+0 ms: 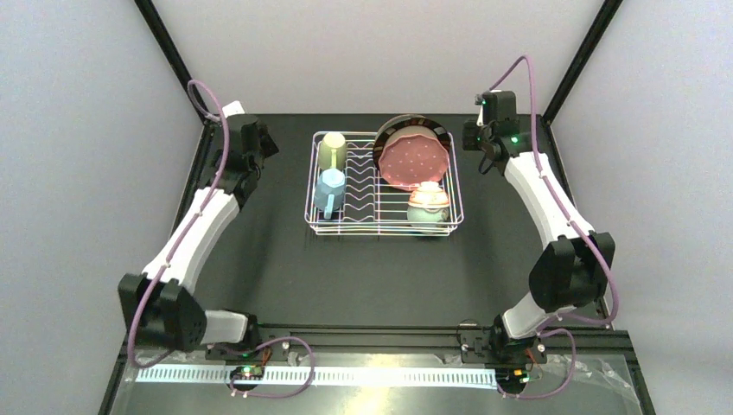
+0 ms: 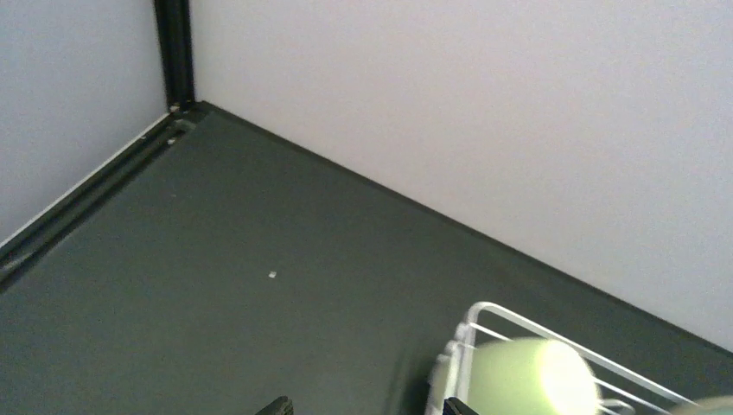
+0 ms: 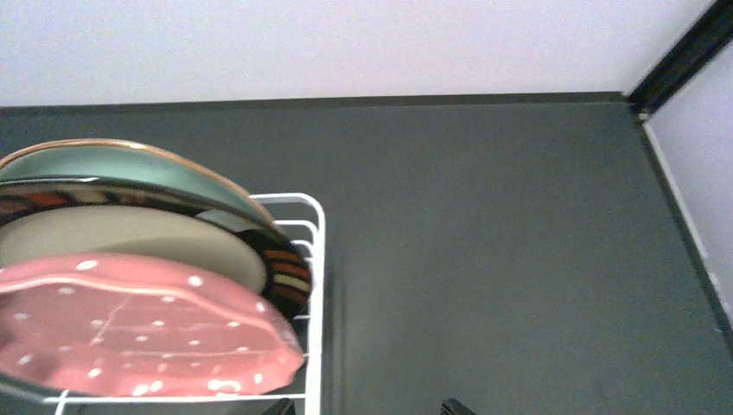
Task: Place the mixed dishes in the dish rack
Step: Reset both arms
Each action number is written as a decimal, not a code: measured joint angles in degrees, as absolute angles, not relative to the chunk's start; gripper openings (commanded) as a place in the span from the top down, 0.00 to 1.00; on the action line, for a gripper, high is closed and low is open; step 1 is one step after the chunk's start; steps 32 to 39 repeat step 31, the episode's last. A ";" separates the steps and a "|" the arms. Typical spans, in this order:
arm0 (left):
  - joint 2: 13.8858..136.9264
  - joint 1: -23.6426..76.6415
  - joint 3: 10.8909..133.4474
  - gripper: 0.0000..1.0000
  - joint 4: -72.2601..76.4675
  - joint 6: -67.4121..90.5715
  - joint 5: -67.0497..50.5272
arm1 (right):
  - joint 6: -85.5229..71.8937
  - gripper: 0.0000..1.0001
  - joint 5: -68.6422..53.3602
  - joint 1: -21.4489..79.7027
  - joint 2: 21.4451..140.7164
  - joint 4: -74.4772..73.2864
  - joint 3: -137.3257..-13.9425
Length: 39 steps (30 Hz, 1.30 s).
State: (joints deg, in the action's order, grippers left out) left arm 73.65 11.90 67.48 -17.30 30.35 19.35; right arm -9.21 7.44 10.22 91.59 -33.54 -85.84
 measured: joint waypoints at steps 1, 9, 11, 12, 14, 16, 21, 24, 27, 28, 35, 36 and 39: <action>75.05 10.96 67.51 0.01 -16.49 29.95 19.35 | -9.08 0.02 8.56 10.22 91.37 -32.69 -85.32; 85.76 7.14 65.39 0.01 -6.90 25.98 20.21 | -8.82 0.02 16.75 7.94 90.04 -24.77 -78.98; 86.87 7.11 64.12 0.01 -3.31 24.62 20.43 | -8.60 0.02 18.09 6.31 90.04 -22.83 -77.58; 87.15 7.14 63.29 0.01 -1.76 24.03 20.49 | -8.32 0.02 18.70 5.74 90.04 -21.96 -77.06; 87.35 7.14 60.99 0.01 2.13 22.65 20.69 | -7.51 0.02 20.12 4.54 90.15 -20.16 -76.16; 87.55 7.11 59.22 0.01 5.37 21.34 20.86 | -6.87 0.02 21.08 3.57 90.67 -18.52 -76.03; 89.25 7.14 58.46 0.01 11.14 18.87 21.02 | -5.85 0.02 21.63 1.63 92.58 -13.89 -74.96; 90.21 7.11 58.46 0.01 13.56 17.98 20.99 | -5.10 0.02 21.78 0.97 94.32 -12.19 -74.78; 90.89 7.11 58.46 0.01 14.59 17.41 20.99 | -4.40 0.03 21.96 0.86 95.77 -11.07 -74.83; 91.02 7.11 58.46 0.01 14.85 17.19 20.99 | -4.08 0.03 21.91 0.86 96.14 -10.63 -74.81; 91.24 7.11 58.46 0.01 15.14 16.53 20.99 | -3.22 0.02 21.65 0.91 96.09 -8.08 -73.52; 91.24 7.11 58.46 0.01 15.14 16.53 20.99 | -3.22 0.02 21.65 0.91 96.09 -8.08 -73.52; 91.24 7.11 58.46 0.01 15.14 16.53 20.99 | -3.22 0.02 21.65 0.91 96.09 -8.08 -73.52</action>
